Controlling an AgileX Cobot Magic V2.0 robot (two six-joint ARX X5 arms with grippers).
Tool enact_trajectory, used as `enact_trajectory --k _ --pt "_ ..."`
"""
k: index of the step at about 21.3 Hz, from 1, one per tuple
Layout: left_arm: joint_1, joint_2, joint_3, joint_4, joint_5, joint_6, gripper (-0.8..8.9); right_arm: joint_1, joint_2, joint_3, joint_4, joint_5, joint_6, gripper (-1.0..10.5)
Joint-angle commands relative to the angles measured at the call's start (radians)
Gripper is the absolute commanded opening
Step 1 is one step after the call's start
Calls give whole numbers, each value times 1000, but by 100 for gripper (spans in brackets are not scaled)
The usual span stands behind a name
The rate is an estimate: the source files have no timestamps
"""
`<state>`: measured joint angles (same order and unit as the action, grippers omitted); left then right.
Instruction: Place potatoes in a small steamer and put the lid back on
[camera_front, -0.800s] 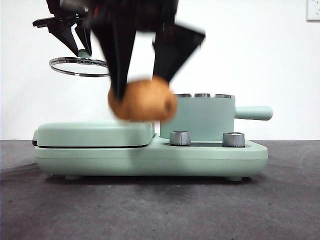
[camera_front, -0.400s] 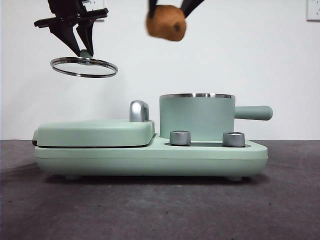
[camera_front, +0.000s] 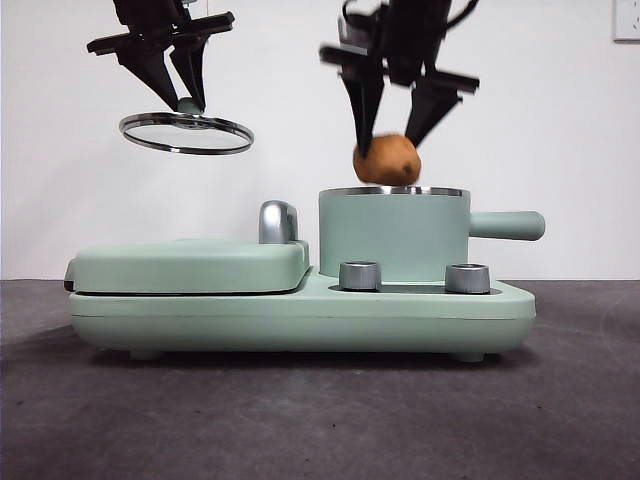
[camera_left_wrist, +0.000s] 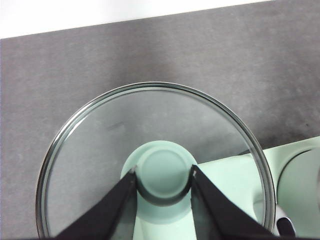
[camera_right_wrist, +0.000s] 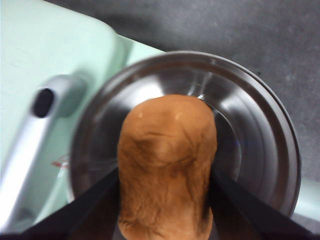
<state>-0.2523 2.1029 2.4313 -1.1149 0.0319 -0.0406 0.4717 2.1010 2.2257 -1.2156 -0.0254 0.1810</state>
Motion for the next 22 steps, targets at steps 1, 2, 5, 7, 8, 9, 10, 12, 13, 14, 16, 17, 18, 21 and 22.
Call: enact_trajectory --k 1,2,5,7,8,9,10,12,13,14,16,17,18,21,22 --pt "-11 -4 26 30 2 3 6 -5 39 34 4 -1 -26 214" --pt "-14 -4 26 30 2 3 6 -9 50 34 2 -2 -26 215" --pt "-20 -4 26 30 2 3 6 -14 75 34 -12 -4 -27 215" --pt "-23 -4 26 30 2 3 6 -14 84 34 -11 -4 -32 215" --pt "-24 -4 26 29 2 3 6 -14 93 34 -9 -4 -34 215" --pt "-25 -4 26 29 2 3 6 -14 98 34 -12 -4 -34 215" --pt "-26 -4 26 29 2 3 6 -17 106 34 -12 -4 -33 218" --pt "-30 -4 26 27 2 3 6 -18 119 34 -23 -5 -33 243" --pt "-32 -4 26 24 2 3 6 -18 123 34 -26 -7 -32 259" --pt "-37 -4 26 20 2 3 6 -18 126 34 -28 -17 -32 283" --pt "-43 -4 26 14 2 3 6 -18 128 34 -31 -32 -32 326" --pt "-45 -4 26 14 2 3 6 -18 128 34 -31 -31 -32 361" --pt "-47 -4 26 14 2 3 6 -18 128 34 -31 -31 -32 386" --pt "-47 -4 25 14 2 3 6 -18 117 34 -51 -30 -32 392" --pt "-47 -4 24 14 2 3 6 -18 102 35 -60 -29 -32 392"
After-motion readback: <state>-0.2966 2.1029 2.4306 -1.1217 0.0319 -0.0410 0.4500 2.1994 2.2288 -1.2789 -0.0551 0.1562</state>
